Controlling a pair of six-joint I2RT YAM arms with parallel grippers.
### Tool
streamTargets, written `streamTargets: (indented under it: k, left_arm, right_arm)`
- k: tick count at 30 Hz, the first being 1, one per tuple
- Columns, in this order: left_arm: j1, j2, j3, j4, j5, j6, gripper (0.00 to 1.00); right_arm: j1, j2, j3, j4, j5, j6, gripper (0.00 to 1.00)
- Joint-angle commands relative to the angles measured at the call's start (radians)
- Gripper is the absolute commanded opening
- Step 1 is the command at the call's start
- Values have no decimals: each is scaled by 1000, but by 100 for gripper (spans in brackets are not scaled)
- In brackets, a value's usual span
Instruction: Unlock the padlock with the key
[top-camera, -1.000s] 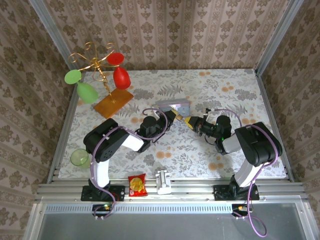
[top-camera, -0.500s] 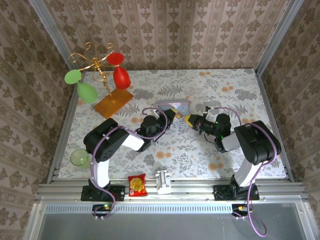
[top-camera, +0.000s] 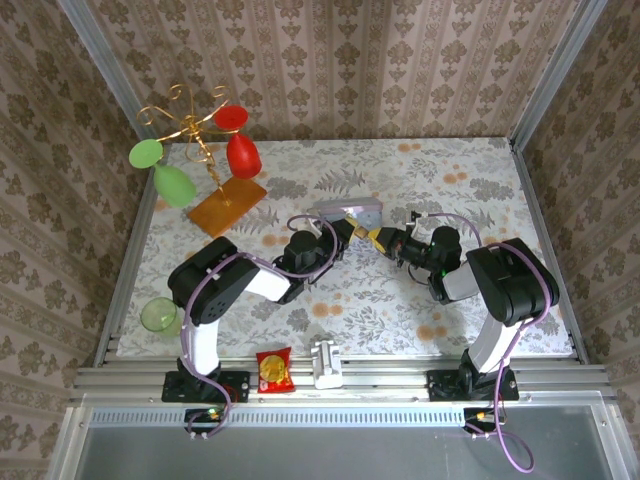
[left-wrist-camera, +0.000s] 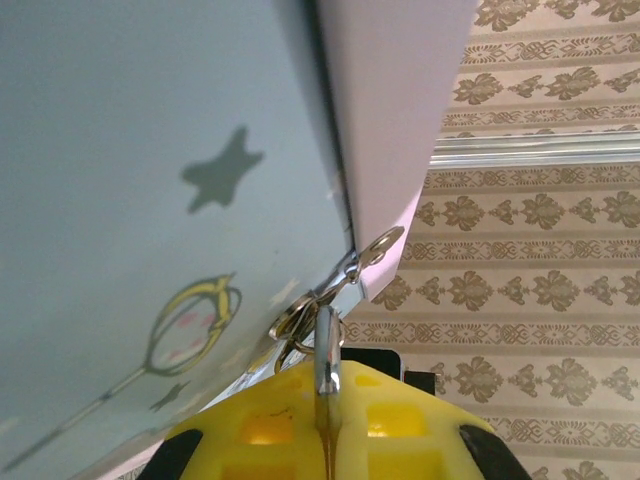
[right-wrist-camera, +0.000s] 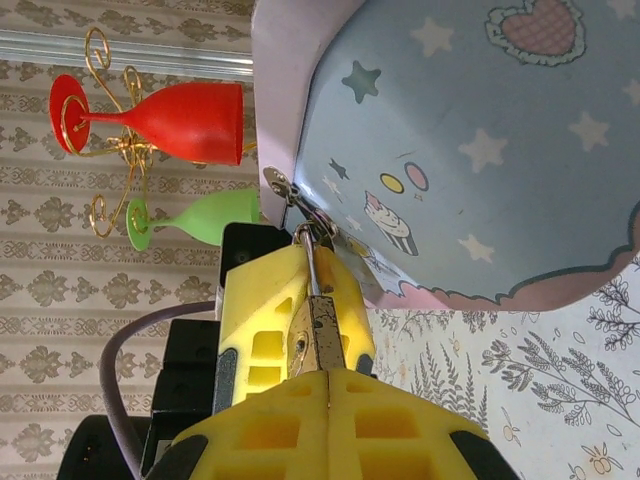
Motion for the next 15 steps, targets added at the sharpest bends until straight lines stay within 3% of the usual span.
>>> streamTargets:
  k: [1,10,15]
  left_arm:
    - [-43,-52,67,110,116,-23,0]
    - [-73,-30,73,109,106,-22,0]
    - [-84,-3,50,108,82,1,0]
  right_arm:
    - [9,30,24,-4,24,-5,0]
    - [97,-11,-23,-8,273,-3,0]
    - [190,38,-76,-24,472,198,0]
